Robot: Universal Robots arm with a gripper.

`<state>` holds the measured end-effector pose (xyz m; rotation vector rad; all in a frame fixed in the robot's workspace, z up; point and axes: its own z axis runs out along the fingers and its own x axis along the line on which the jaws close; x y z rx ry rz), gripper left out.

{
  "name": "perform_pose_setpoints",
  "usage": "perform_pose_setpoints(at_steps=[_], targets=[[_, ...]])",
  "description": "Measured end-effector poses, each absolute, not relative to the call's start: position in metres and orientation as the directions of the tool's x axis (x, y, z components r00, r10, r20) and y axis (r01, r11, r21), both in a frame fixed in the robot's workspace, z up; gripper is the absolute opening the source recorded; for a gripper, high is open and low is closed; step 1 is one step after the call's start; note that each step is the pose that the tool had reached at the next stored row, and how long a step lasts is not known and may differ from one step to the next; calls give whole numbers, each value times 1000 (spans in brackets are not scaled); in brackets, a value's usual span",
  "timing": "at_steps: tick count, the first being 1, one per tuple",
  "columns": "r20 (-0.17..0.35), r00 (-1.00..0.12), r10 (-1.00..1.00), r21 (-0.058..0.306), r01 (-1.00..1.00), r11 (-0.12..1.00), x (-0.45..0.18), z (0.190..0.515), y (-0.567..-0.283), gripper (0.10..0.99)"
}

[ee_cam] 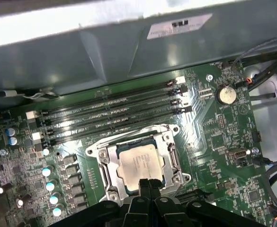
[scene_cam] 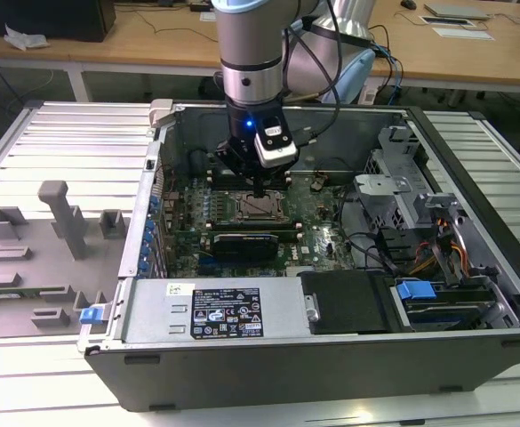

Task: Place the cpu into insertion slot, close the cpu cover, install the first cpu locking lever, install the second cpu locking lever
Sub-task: 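Install the second cpu locking lever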

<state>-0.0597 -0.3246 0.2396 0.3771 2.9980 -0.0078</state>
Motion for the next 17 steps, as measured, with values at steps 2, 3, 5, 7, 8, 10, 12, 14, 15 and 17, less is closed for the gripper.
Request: perform_pose_setpoints(at_steps=[2, 3, 5, 7, 8, 10, 12, 14, 15, 17], targets=[[-119, -962, 246, 10, 247, 969, -60, 240, -327, 106], [-119, -962, 246, 10, 247, 969, -60, 240, -329, 106], [-119, -962, 246, 10, 247, 969, -60, 240, -334, 106], [-119, -962, 246, 10, 247, 969, -60, 240, -341, 106], [-119, -962, 246, 10, 247, 969, -60, 240, -346, 106], [-119, -962, 246, 10, 247, 969, -60, 240, -355, 106], [-119, -962, 246, 10, 247, 969, -61, 239, -356, 106], [-119, -965, 234, 13, 234, 972, -63, 236, -357, 106], [-119, -966, 229, 13, 229, 973, -64, 234, -357, 106], [-118, -967, 225, 13, 225, 974, -64, 234, -357, 106]])
